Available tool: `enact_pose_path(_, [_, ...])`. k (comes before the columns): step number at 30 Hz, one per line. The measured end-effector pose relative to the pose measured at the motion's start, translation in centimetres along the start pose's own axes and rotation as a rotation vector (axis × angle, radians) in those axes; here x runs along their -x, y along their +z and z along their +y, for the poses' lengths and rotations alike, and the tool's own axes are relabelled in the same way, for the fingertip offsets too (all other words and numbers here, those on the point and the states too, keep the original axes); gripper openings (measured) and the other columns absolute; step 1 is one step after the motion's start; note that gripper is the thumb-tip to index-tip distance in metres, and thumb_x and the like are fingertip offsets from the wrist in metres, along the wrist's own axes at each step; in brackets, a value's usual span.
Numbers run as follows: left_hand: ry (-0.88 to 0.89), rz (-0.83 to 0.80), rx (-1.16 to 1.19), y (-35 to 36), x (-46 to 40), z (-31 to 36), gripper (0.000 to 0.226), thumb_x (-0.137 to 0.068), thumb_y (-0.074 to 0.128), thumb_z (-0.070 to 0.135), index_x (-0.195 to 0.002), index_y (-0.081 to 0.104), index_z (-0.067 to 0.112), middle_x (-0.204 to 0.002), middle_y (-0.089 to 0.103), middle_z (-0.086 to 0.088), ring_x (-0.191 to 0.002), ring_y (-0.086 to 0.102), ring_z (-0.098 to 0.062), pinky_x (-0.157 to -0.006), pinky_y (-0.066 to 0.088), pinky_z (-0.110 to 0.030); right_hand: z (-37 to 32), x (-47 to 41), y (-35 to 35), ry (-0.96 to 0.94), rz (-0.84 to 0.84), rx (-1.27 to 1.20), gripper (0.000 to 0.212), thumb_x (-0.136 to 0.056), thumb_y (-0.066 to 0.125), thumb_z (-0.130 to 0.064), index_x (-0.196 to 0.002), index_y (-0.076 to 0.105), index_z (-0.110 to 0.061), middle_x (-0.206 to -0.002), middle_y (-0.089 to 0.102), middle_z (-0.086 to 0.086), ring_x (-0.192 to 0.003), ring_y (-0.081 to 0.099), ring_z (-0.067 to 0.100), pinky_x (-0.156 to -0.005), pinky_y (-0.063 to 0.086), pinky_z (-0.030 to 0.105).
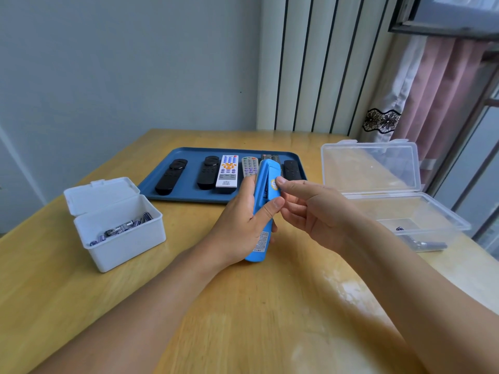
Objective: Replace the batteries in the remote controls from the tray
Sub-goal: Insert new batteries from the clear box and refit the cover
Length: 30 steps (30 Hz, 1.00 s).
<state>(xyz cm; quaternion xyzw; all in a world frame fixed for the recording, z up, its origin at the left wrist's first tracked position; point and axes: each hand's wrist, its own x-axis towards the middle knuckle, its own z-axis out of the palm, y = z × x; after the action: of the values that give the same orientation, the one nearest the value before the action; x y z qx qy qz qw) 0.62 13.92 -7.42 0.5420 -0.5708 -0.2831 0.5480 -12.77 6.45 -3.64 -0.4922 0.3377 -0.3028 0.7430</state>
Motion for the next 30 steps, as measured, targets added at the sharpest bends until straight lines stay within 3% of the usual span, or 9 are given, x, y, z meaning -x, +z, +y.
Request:
enact_pose_path(4, [0.011, 0.005, -0.031, 0.1, 0.1, 0.2, 0.029, -0.1, 0.054, 0.028, -0.126, 0.046, 0.017, -0.088, 0.061, -0.001, -0.065, 0.064, -0.013, -0.056, 0.057, -0.029, -0.5, 0.3, 0.1, -0.159, 0.12, 0.225, 0.023, -0.087, 0.076, -0.025, -0.097, 0.068, -0.006, -0.065, 0.07, 0.002, -0.059, 0.07, 0.013, -0.052, 0.053, 0.021])
enact_pose_path(7, [0.029, 0.031, -0.03, 0.1, 0.0, 0.3, 0.021, -0.103, 0.049, 0.028, -0.12, 0.048, 0.015, -0.093, 0.061, -0.005, -0.067, 0.065, -0.019, -0.056, 0.059, -0.036, -0.7, 0.1, 0.3, -0.292, 0.194, 0.389, 0.022, -0.087, 0.078, -0.026, -0.081, 0.067, -0.008, -0.06, 0.068, 0.004, -0.057, 0.069, 0.016, -0.05, 0.052, 0.022])
enact_pose_path(9, [0.024, 0.044, -0.009, 0.1, 0.0, 0.3, 0.019, -0.105, 0.046, 0.028, -0.118, 0.049, 0.014, -0.091, 0.062, -0.007, -0.065, 0.064, -0.021, -0.056, 0.059, -0.041, -0.5, -0.1, 0.3, -0.319, 0.198, 0.375, 0.023, -0.086, 0.078, -0.028, -0.084, 0.066, -0.008, -0.064, 0.068, 0.005, -0.058, 0.068, 0.016, -0.051, 0.052, 0.023])
enact_pose_path(13, [-0.06, 0.021, 0.114, 0.2, 0.0, 0.6, 0.02, -0.106, 0.043, 0.025, -0.117, 0.051, 0.01, -0.087, 0.064, -0.008, -0.063, 0.062, -0.023, -0.054, 0.056, -0.041, 0.1, -0.7, -0.1, -0.376, 0.122, 0.407, 0.029, -0.092, 0.072, -0.023, -0.118, 0.065, -0.012, -0.09, 0.069, 0.009, -0.061, 0.063, 0.015, -0.051, 0.05, 0.023])
enact_pose_path(19, [-0.169, -0.112, 0.259, -0.7, -0.2, 1.4, 0.025, -0.105, 0.047, 0.026, -0.124, 0.056, 0.011, -0.087, 0.067, -0.008, -0.066, 0.064, -0.023, -0.053, 0.054, -0.035, -0.5, -0.8, -0.7, -0.433, -0.02, 0.381, 0.018, -0.098, 0.062, -0.016, -0.106, 0.068, -0.002, -0.063, 0.058, 0.01, -0.052, 0.053, 0.023, -0.045, 0.042, 0.023])
enact_pose_path(22, [-0.057, 0.064, 0.138, -1.4, -0.9, 1.3, 0.027, -0.097, 0.063, 0.028, -0.121, 0.06, 0.016, -0.096, 0.075, -0.003, -0.08, 0.072, -0.019, -0.066, 0.058, -0.036, -0.9, 0.1, -0.2, -0.567, -0.008, 0.292, 0.01, -0.095, 0.065, -0.01, -0.101, 0.068, -0.003, -0.075, 0.067, 0.008, -0.056, 0.063, 0.016, -0.053, 0.055, 0.024])
enact_pose_path(25, [0.078, 0.381, -0.027, -3.8, -1.7, 0.8, 0.036, -0.082, 0.08, 0.035, -0.112, 0.061, 0.03, -0.105, 0.072, 0.007, -0.101, 0.068, -0.006, -0.089, 0.054, -0.027, -0.6, 0.2, 1.5, -0.822, 0.127, 0.505, 0.01, -0.088, 0.074, -0.009, -0.095, 0.066, -0.008, -0.081, 0.075, 0.001, -0.066, 0.074, 0.016, -0.063, 0.061, 0.031])
enact_pose_path(27, [0.131, 0.526, -0.051, -5.9, -2.1, 0.6, 0.029, -0.085, 0.077, 0.03, -0.11, 0.061, 0.031, -0.104, 0.07, 0.007, -0.1, 0.066, -0.003, -0.091, 0.054, -0.027, -0.2, -1.1, 3.7, -0.993, 0.212, 0.759, 0.016, -0.081, 0.079, -0.007, -0.089, 0.066, -0.01, -0.08, 0.073, 0.001, -0.066, 0.072, 0.013, -0.062, 0.059, 0.029])
enact_pose_path(30, [0.099, 0.653, -0.056, -8.6, -2.3, 0.2, 0.011, -0.095, 0.063, 0.016, -0.105, 0.065, 0.019, -0.096, 0.071, 0.003, -0.087, 0.067, -0.009, -0.089, 0.057, -0.041, 0.2, -5.0, 7.7, -1.145, 0.158, 0.998, 0.017, -0.076, 0.076, -0.001, -0.09, 0.069, -0.005, -0.087, 0.066, 0.006, -0.071, 0.066, 0.023, -0.064, 0.055, 0.033])
